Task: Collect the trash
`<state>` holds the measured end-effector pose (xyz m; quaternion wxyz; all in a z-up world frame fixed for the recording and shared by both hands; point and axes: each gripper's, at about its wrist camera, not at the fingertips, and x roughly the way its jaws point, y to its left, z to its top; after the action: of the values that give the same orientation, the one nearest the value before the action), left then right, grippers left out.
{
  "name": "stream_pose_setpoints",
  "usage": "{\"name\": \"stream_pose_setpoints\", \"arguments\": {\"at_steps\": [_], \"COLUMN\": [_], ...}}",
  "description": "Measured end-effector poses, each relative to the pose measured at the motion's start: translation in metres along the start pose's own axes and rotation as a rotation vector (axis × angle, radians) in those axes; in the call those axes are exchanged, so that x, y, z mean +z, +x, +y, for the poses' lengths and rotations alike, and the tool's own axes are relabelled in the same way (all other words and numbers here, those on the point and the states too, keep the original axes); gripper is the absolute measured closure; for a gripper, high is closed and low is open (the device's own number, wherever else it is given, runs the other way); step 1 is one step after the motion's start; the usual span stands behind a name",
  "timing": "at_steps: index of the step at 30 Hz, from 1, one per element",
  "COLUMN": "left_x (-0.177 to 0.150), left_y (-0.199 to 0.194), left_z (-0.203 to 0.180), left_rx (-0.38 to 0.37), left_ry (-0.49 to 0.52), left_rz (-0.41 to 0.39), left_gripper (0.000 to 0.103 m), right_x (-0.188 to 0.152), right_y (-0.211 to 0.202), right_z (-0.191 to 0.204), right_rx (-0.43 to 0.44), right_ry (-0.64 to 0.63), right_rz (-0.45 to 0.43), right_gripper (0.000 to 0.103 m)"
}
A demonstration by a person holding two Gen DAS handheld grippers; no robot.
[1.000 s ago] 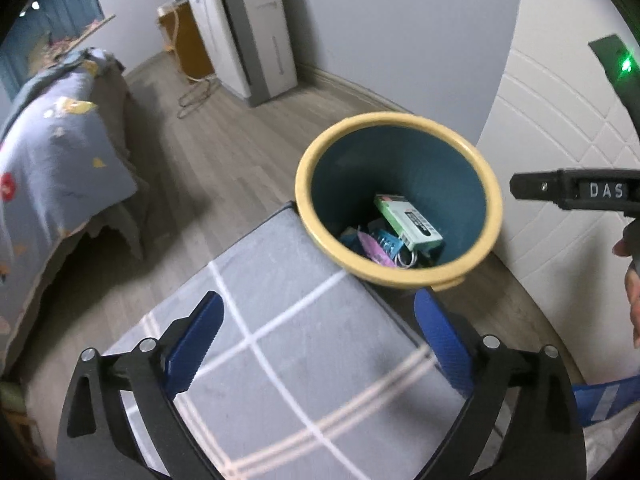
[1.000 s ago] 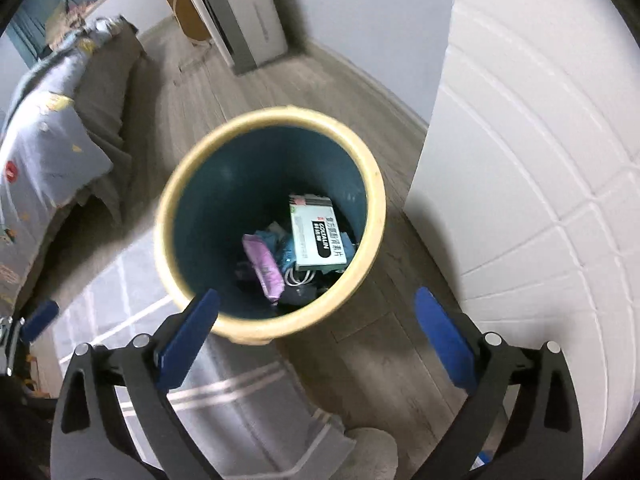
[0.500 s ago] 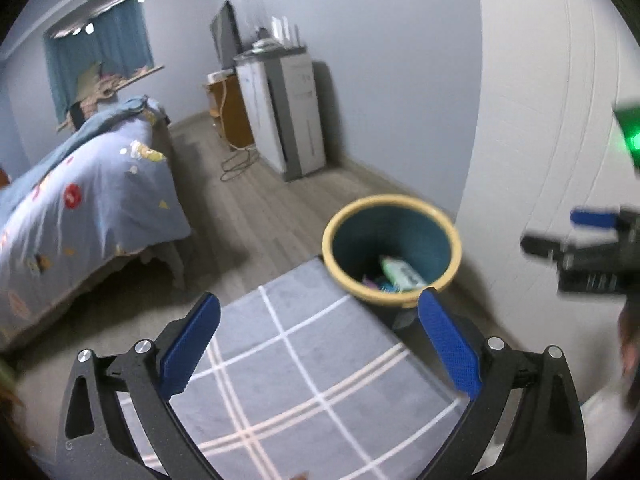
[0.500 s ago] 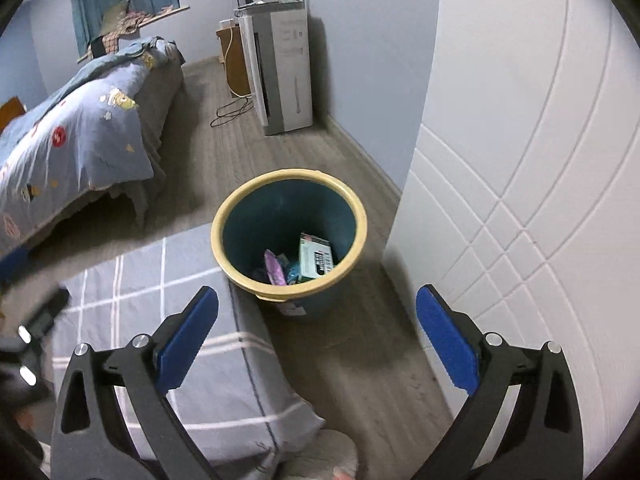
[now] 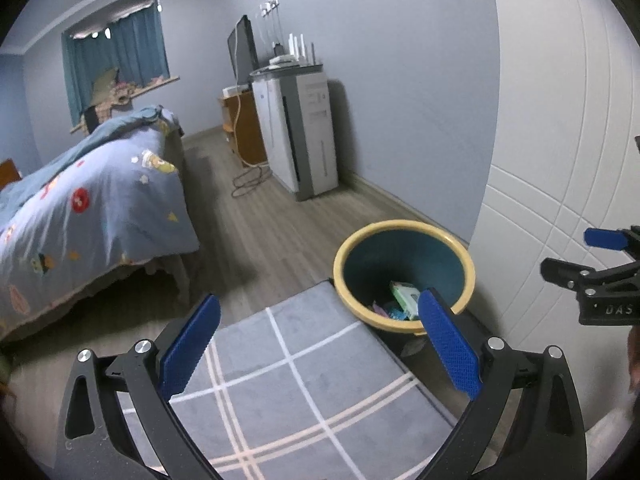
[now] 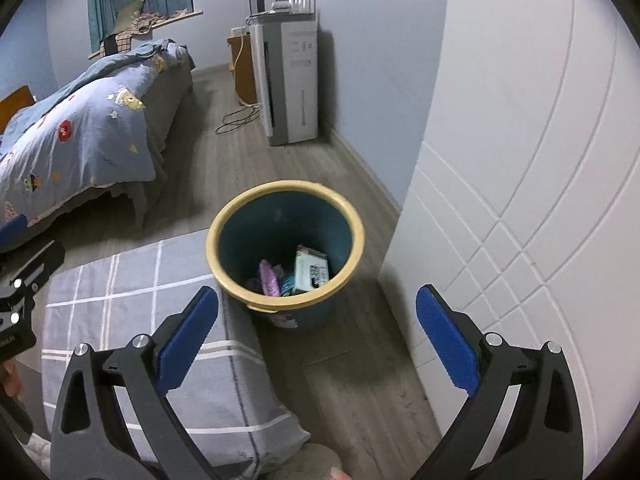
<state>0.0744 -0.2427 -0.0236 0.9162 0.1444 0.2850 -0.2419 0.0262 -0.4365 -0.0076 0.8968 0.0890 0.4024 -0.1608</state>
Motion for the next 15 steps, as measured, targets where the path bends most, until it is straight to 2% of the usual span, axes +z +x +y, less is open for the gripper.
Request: {"name": "stream_pose_setpoints", "arguments": {"at_steps": [7, 15], "left_x": [-0.0052, -0.0048], "left_y": [0.0025, 0.0020], "left_z": [-0.0024, -0.0027], "left_rx": [0.006, -0.004], "left_ry": [0.039, 0.022], "left_rz": [0.011, 0.026], "left_gripper": [0.005, 0.005], "right_x": [0.0020, 0.0013], "right_y": [0.0011, 0.0014], "right_z": [0.0039, 0.0008], "right_rx": [0.009, 0.009], "right_ry": [-0.007, 0.005], "right_rz": [0.001, 0.009], "right_gripper": [0.005, 0.005]}}
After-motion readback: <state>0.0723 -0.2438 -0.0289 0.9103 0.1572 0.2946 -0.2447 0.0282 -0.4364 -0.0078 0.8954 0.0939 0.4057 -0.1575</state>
